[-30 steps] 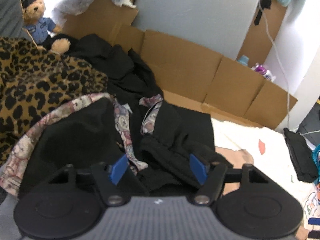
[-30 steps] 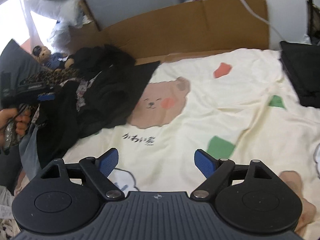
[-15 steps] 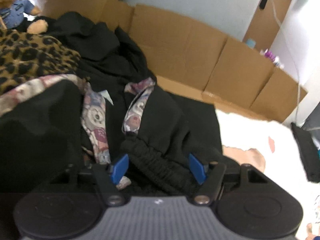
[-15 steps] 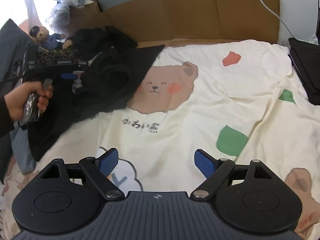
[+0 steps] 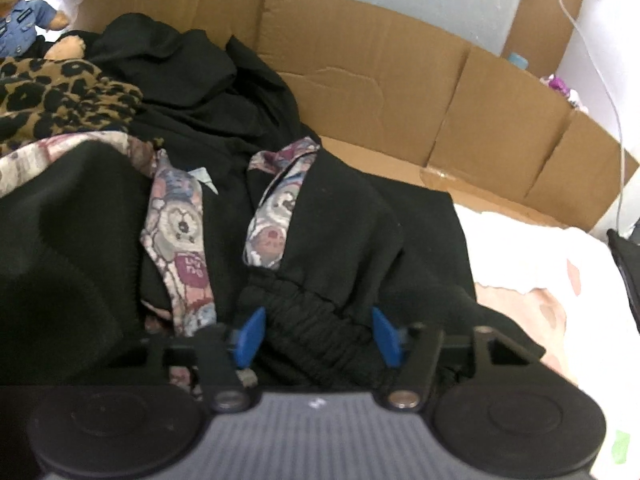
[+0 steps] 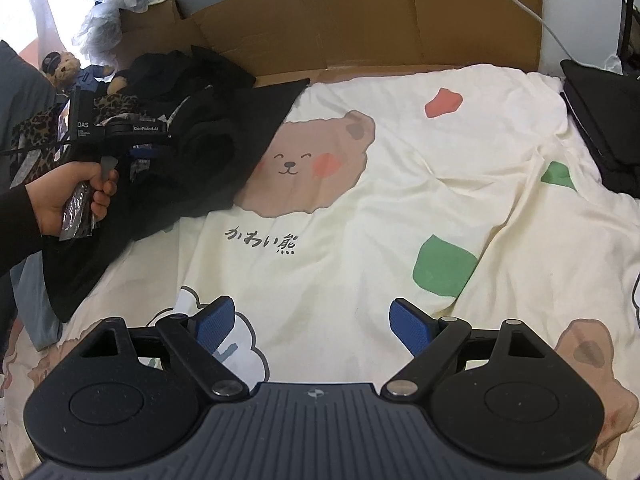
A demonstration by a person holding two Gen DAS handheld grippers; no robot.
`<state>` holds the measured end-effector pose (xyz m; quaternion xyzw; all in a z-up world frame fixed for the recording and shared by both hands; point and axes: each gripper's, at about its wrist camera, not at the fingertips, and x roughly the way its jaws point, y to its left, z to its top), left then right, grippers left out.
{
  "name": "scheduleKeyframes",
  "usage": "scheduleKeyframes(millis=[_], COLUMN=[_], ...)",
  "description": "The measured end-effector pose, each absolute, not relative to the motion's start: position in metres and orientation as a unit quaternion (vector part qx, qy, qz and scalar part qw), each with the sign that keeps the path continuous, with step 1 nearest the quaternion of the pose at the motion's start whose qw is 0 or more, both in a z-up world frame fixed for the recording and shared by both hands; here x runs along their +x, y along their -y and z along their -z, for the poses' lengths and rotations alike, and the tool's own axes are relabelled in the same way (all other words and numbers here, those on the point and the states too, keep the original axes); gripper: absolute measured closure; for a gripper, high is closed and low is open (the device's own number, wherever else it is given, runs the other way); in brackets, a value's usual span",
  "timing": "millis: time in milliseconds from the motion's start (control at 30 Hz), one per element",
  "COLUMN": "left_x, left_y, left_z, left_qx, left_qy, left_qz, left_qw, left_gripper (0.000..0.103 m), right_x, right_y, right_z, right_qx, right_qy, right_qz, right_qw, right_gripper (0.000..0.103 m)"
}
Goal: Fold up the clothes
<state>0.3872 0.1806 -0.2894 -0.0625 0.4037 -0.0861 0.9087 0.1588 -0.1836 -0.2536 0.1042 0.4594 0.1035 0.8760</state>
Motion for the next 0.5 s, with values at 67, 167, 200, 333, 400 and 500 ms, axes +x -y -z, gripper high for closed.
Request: scheduleKeyframes(millis=[67, 167, 200, 333, 400, 500], left_x=[0.382, 0.372, 0.369, 0.352, 0.344, 0.332], left_y=[-0.182, -0.18, -0.179, -0.173, -0.169, -0.162], left_z=[0.288, 0.283, 0.281, 0.272, 0.268, 0.261], left_qx=[-0.069, -0.075, -0.077, -0.08, -0.086, -0.079], left_qy=[-0.398, -0.389, -0.386, -0.366, -0.358, -0.348], left_qz=[0.094, 0.115, 0.122, 0.146, 0.163, 0.188], left_qw=[0.91, 0.911, 0.911, 0.915, 0.915, 0.915], left_gripper=[0.058, 0.071, 0.077, 0.082, 0.083, 0.084], right_x=[0.159, 0.16, 0.161, 0.163, 0.168, 0.181], right_y=[0.184, 0.185, 0.184, 0.182, 0.176, 0.161], right_z=[0.255, 0.257, 0.257, 0.257, 0.258, 0.258], right_qx=[0.108, 0.116, 0.118, 0.121, 0.121, 0.119], right_qy=[-0.459, -0.458, -0.457, -0.451, -0.447, -0.438], right_qz=[-0.102, -0.101, -0.102, -0.106, -0.111, -0.123], right_qw=[0.876, 0.876, 0.876, 0.878, 0.879, 0.883], right_gripper=[0.015, 0.015, 0.015, 0.015, 0.015, 0.015])
